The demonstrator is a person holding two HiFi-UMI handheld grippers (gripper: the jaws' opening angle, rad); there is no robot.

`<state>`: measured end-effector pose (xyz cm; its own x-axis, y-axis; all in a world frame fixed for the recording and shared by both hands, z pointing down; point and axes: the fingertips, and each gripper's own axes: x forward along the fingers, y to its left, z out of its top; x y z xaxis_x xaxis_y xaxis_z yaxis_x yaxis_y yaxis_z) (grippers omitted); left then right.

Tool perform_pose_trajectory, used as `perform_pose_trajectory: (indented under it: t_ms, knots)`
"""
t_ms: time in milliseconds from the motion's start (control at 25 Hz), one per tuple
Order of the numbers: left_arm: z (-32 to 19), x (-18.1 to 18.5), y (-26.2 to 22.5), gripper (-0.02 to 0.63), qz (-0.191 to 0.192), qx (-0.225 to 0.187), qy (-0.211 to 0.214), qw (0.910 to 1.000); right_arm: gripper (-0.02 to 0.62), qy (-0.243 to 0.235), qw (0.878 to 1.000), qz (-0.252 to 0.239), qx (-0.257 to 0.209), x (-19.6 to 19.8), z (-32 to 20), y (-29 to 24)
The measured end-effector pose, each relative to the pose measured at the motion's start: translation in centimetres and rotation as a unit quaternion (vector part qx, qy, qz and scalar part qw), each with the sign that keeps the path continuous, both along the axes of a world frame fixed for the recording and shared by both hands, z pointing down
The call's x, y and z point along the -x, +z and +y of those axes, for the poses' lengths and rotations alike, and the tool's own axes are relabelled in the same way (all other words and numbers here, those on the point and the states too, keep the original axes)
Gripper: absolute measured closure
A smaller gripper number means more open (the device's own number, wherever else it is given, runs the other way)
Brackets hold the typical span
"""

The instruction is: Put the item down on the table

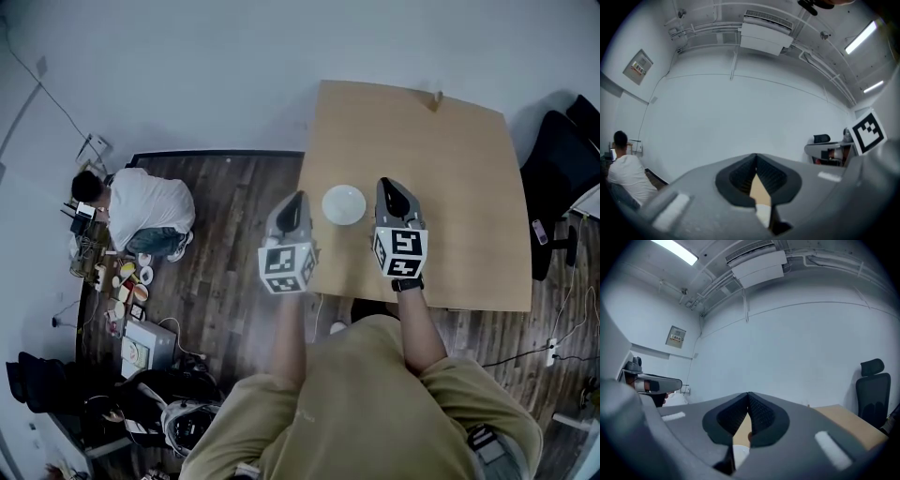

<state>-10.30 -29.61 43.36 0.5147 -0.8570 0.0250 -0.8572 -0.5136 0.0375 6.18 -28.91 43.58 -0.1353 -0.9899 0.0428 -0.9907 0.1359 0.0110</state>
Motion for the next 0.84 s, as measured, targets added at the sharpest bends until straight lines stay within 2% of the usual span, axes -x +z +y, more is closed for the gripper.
perform_pose_trajectory:
  t_ms: [440, 840]
  knots:
    - [0.3, -1.6, -1.1, 0.603, 0.005, -0.012, 0.004, 0.9999, 0.588, 0.015, 1.000, -0.013, -0.007, -2.2, 1.0, -0.7]
    - [-2.1, -2.5, 1.7, 0.603, -0.002, 0.020, -0.002, 0.9998, 0.588, 0.018, 0.999, -0.023, 0.015, -3.6, -2.0, 1.4]
